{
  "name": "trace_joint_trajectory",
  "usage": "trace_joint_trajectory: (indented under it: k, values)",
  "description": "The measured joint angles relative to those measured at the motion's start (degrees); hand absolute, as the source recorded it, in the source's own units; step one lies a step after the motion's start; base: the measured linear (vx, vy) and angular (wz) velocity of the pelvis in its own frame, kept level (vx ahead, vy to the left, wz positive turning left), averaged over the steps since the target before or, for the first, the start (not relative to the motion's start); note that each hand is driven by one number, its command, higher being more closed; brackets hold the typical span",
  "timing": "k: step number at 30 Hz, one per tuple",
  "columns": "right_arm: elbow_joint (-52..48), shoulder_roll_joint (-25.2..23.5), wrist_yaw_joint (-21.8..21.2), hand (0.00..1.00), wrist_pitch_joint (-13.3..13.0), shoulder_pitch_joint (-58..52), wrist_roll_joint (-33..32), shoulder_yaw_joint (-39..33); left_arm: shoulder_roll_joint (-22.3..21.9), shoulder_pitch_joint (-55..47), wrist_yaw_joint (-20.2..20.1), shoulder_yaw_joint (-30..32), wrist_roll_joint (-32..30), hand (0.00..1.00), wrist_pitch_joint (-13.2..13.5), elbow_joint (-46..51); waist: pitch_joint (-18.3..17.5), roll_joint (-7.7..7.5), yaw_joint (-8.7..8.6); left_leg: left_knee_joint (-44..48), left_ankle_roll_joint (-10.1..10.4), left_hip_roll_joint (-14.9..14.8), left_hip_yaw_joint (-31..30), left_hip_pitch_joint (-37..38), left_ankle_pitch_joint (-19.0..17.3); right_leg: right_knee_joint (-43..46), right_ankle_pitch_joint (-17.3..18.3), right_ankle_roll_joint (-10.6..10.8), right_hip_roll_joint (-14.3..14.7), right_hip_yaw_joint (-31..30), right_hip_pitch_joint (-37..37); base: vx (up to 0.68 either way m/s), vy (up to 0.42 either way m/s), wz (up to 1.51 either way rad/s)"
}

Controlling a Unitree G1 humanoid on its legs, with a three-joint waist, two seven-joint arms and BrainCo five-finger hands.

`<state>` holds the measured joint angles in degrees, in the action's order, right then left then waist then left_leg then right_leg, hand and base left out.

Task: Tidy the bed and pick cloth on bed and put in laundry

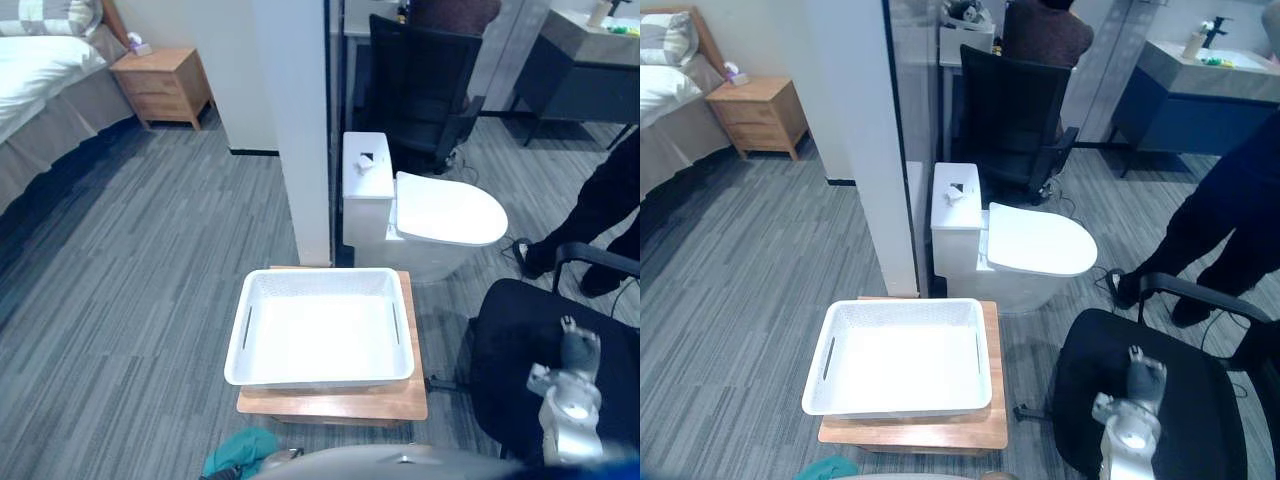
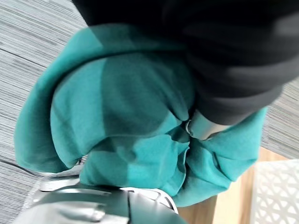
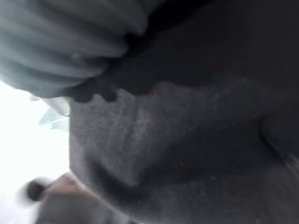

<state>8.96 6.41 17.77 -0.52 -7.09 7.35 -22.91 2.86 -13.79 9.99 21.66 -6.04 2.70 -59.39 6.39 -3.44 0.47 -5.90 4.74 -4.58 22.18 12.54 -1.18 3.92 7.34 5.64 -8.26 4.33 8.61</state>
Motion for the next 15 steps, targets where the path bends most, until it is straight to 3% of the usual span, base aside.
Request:
trace_joint_trajectory:
  k: [4, 9, 15]
  values:
    - [-0.09, 1.34, 1.11, 1.0, 0.01, 5.72, 2.76, 0.2, 0.76, -0.13, -0.03, -3.01, -0.01, 1.0, 0.16, -0.06, -0.81, -0.02, -0.96, 0.3, -0.02, 0.27, -1.8, -0.67, 0.21, -0.13, -0.12, 0.14, -0.08, 1.37, -0.01, 0.05, 0.007, 0.22]
    - [-1.89, 4.06, 1.57, 1.0, 0.01, 9.69, 4.95, 2.63, 0.91, -0.06, 0.02, -4.44, -0.06, 1.0, 0.33, -0.27, -0.27, 1.54, -1.42, 0.25, -0.15, 0.27, -3.21, -1.28, 0.84, -0.12, -0.29, 0.28, 0.16, 1.6, -0.23, -0.02, -0.018, 0.09]
    - [-8.94, 5.89, 1.5, 1.0, -0.59, 10.47, 7.55, 8.91, 1.41, -0.19, 0.19, -5.89, -0.1, 1.0, 0.37, -0.33, 0.26, 1.41, -2.08, -0.02, -0.56, 0.58, -4.06, -1.65, 1.62, -0.12, -0.4, 0.12, 0.22, 1.96, -0.28, -0.06, -0.015, 0.04]
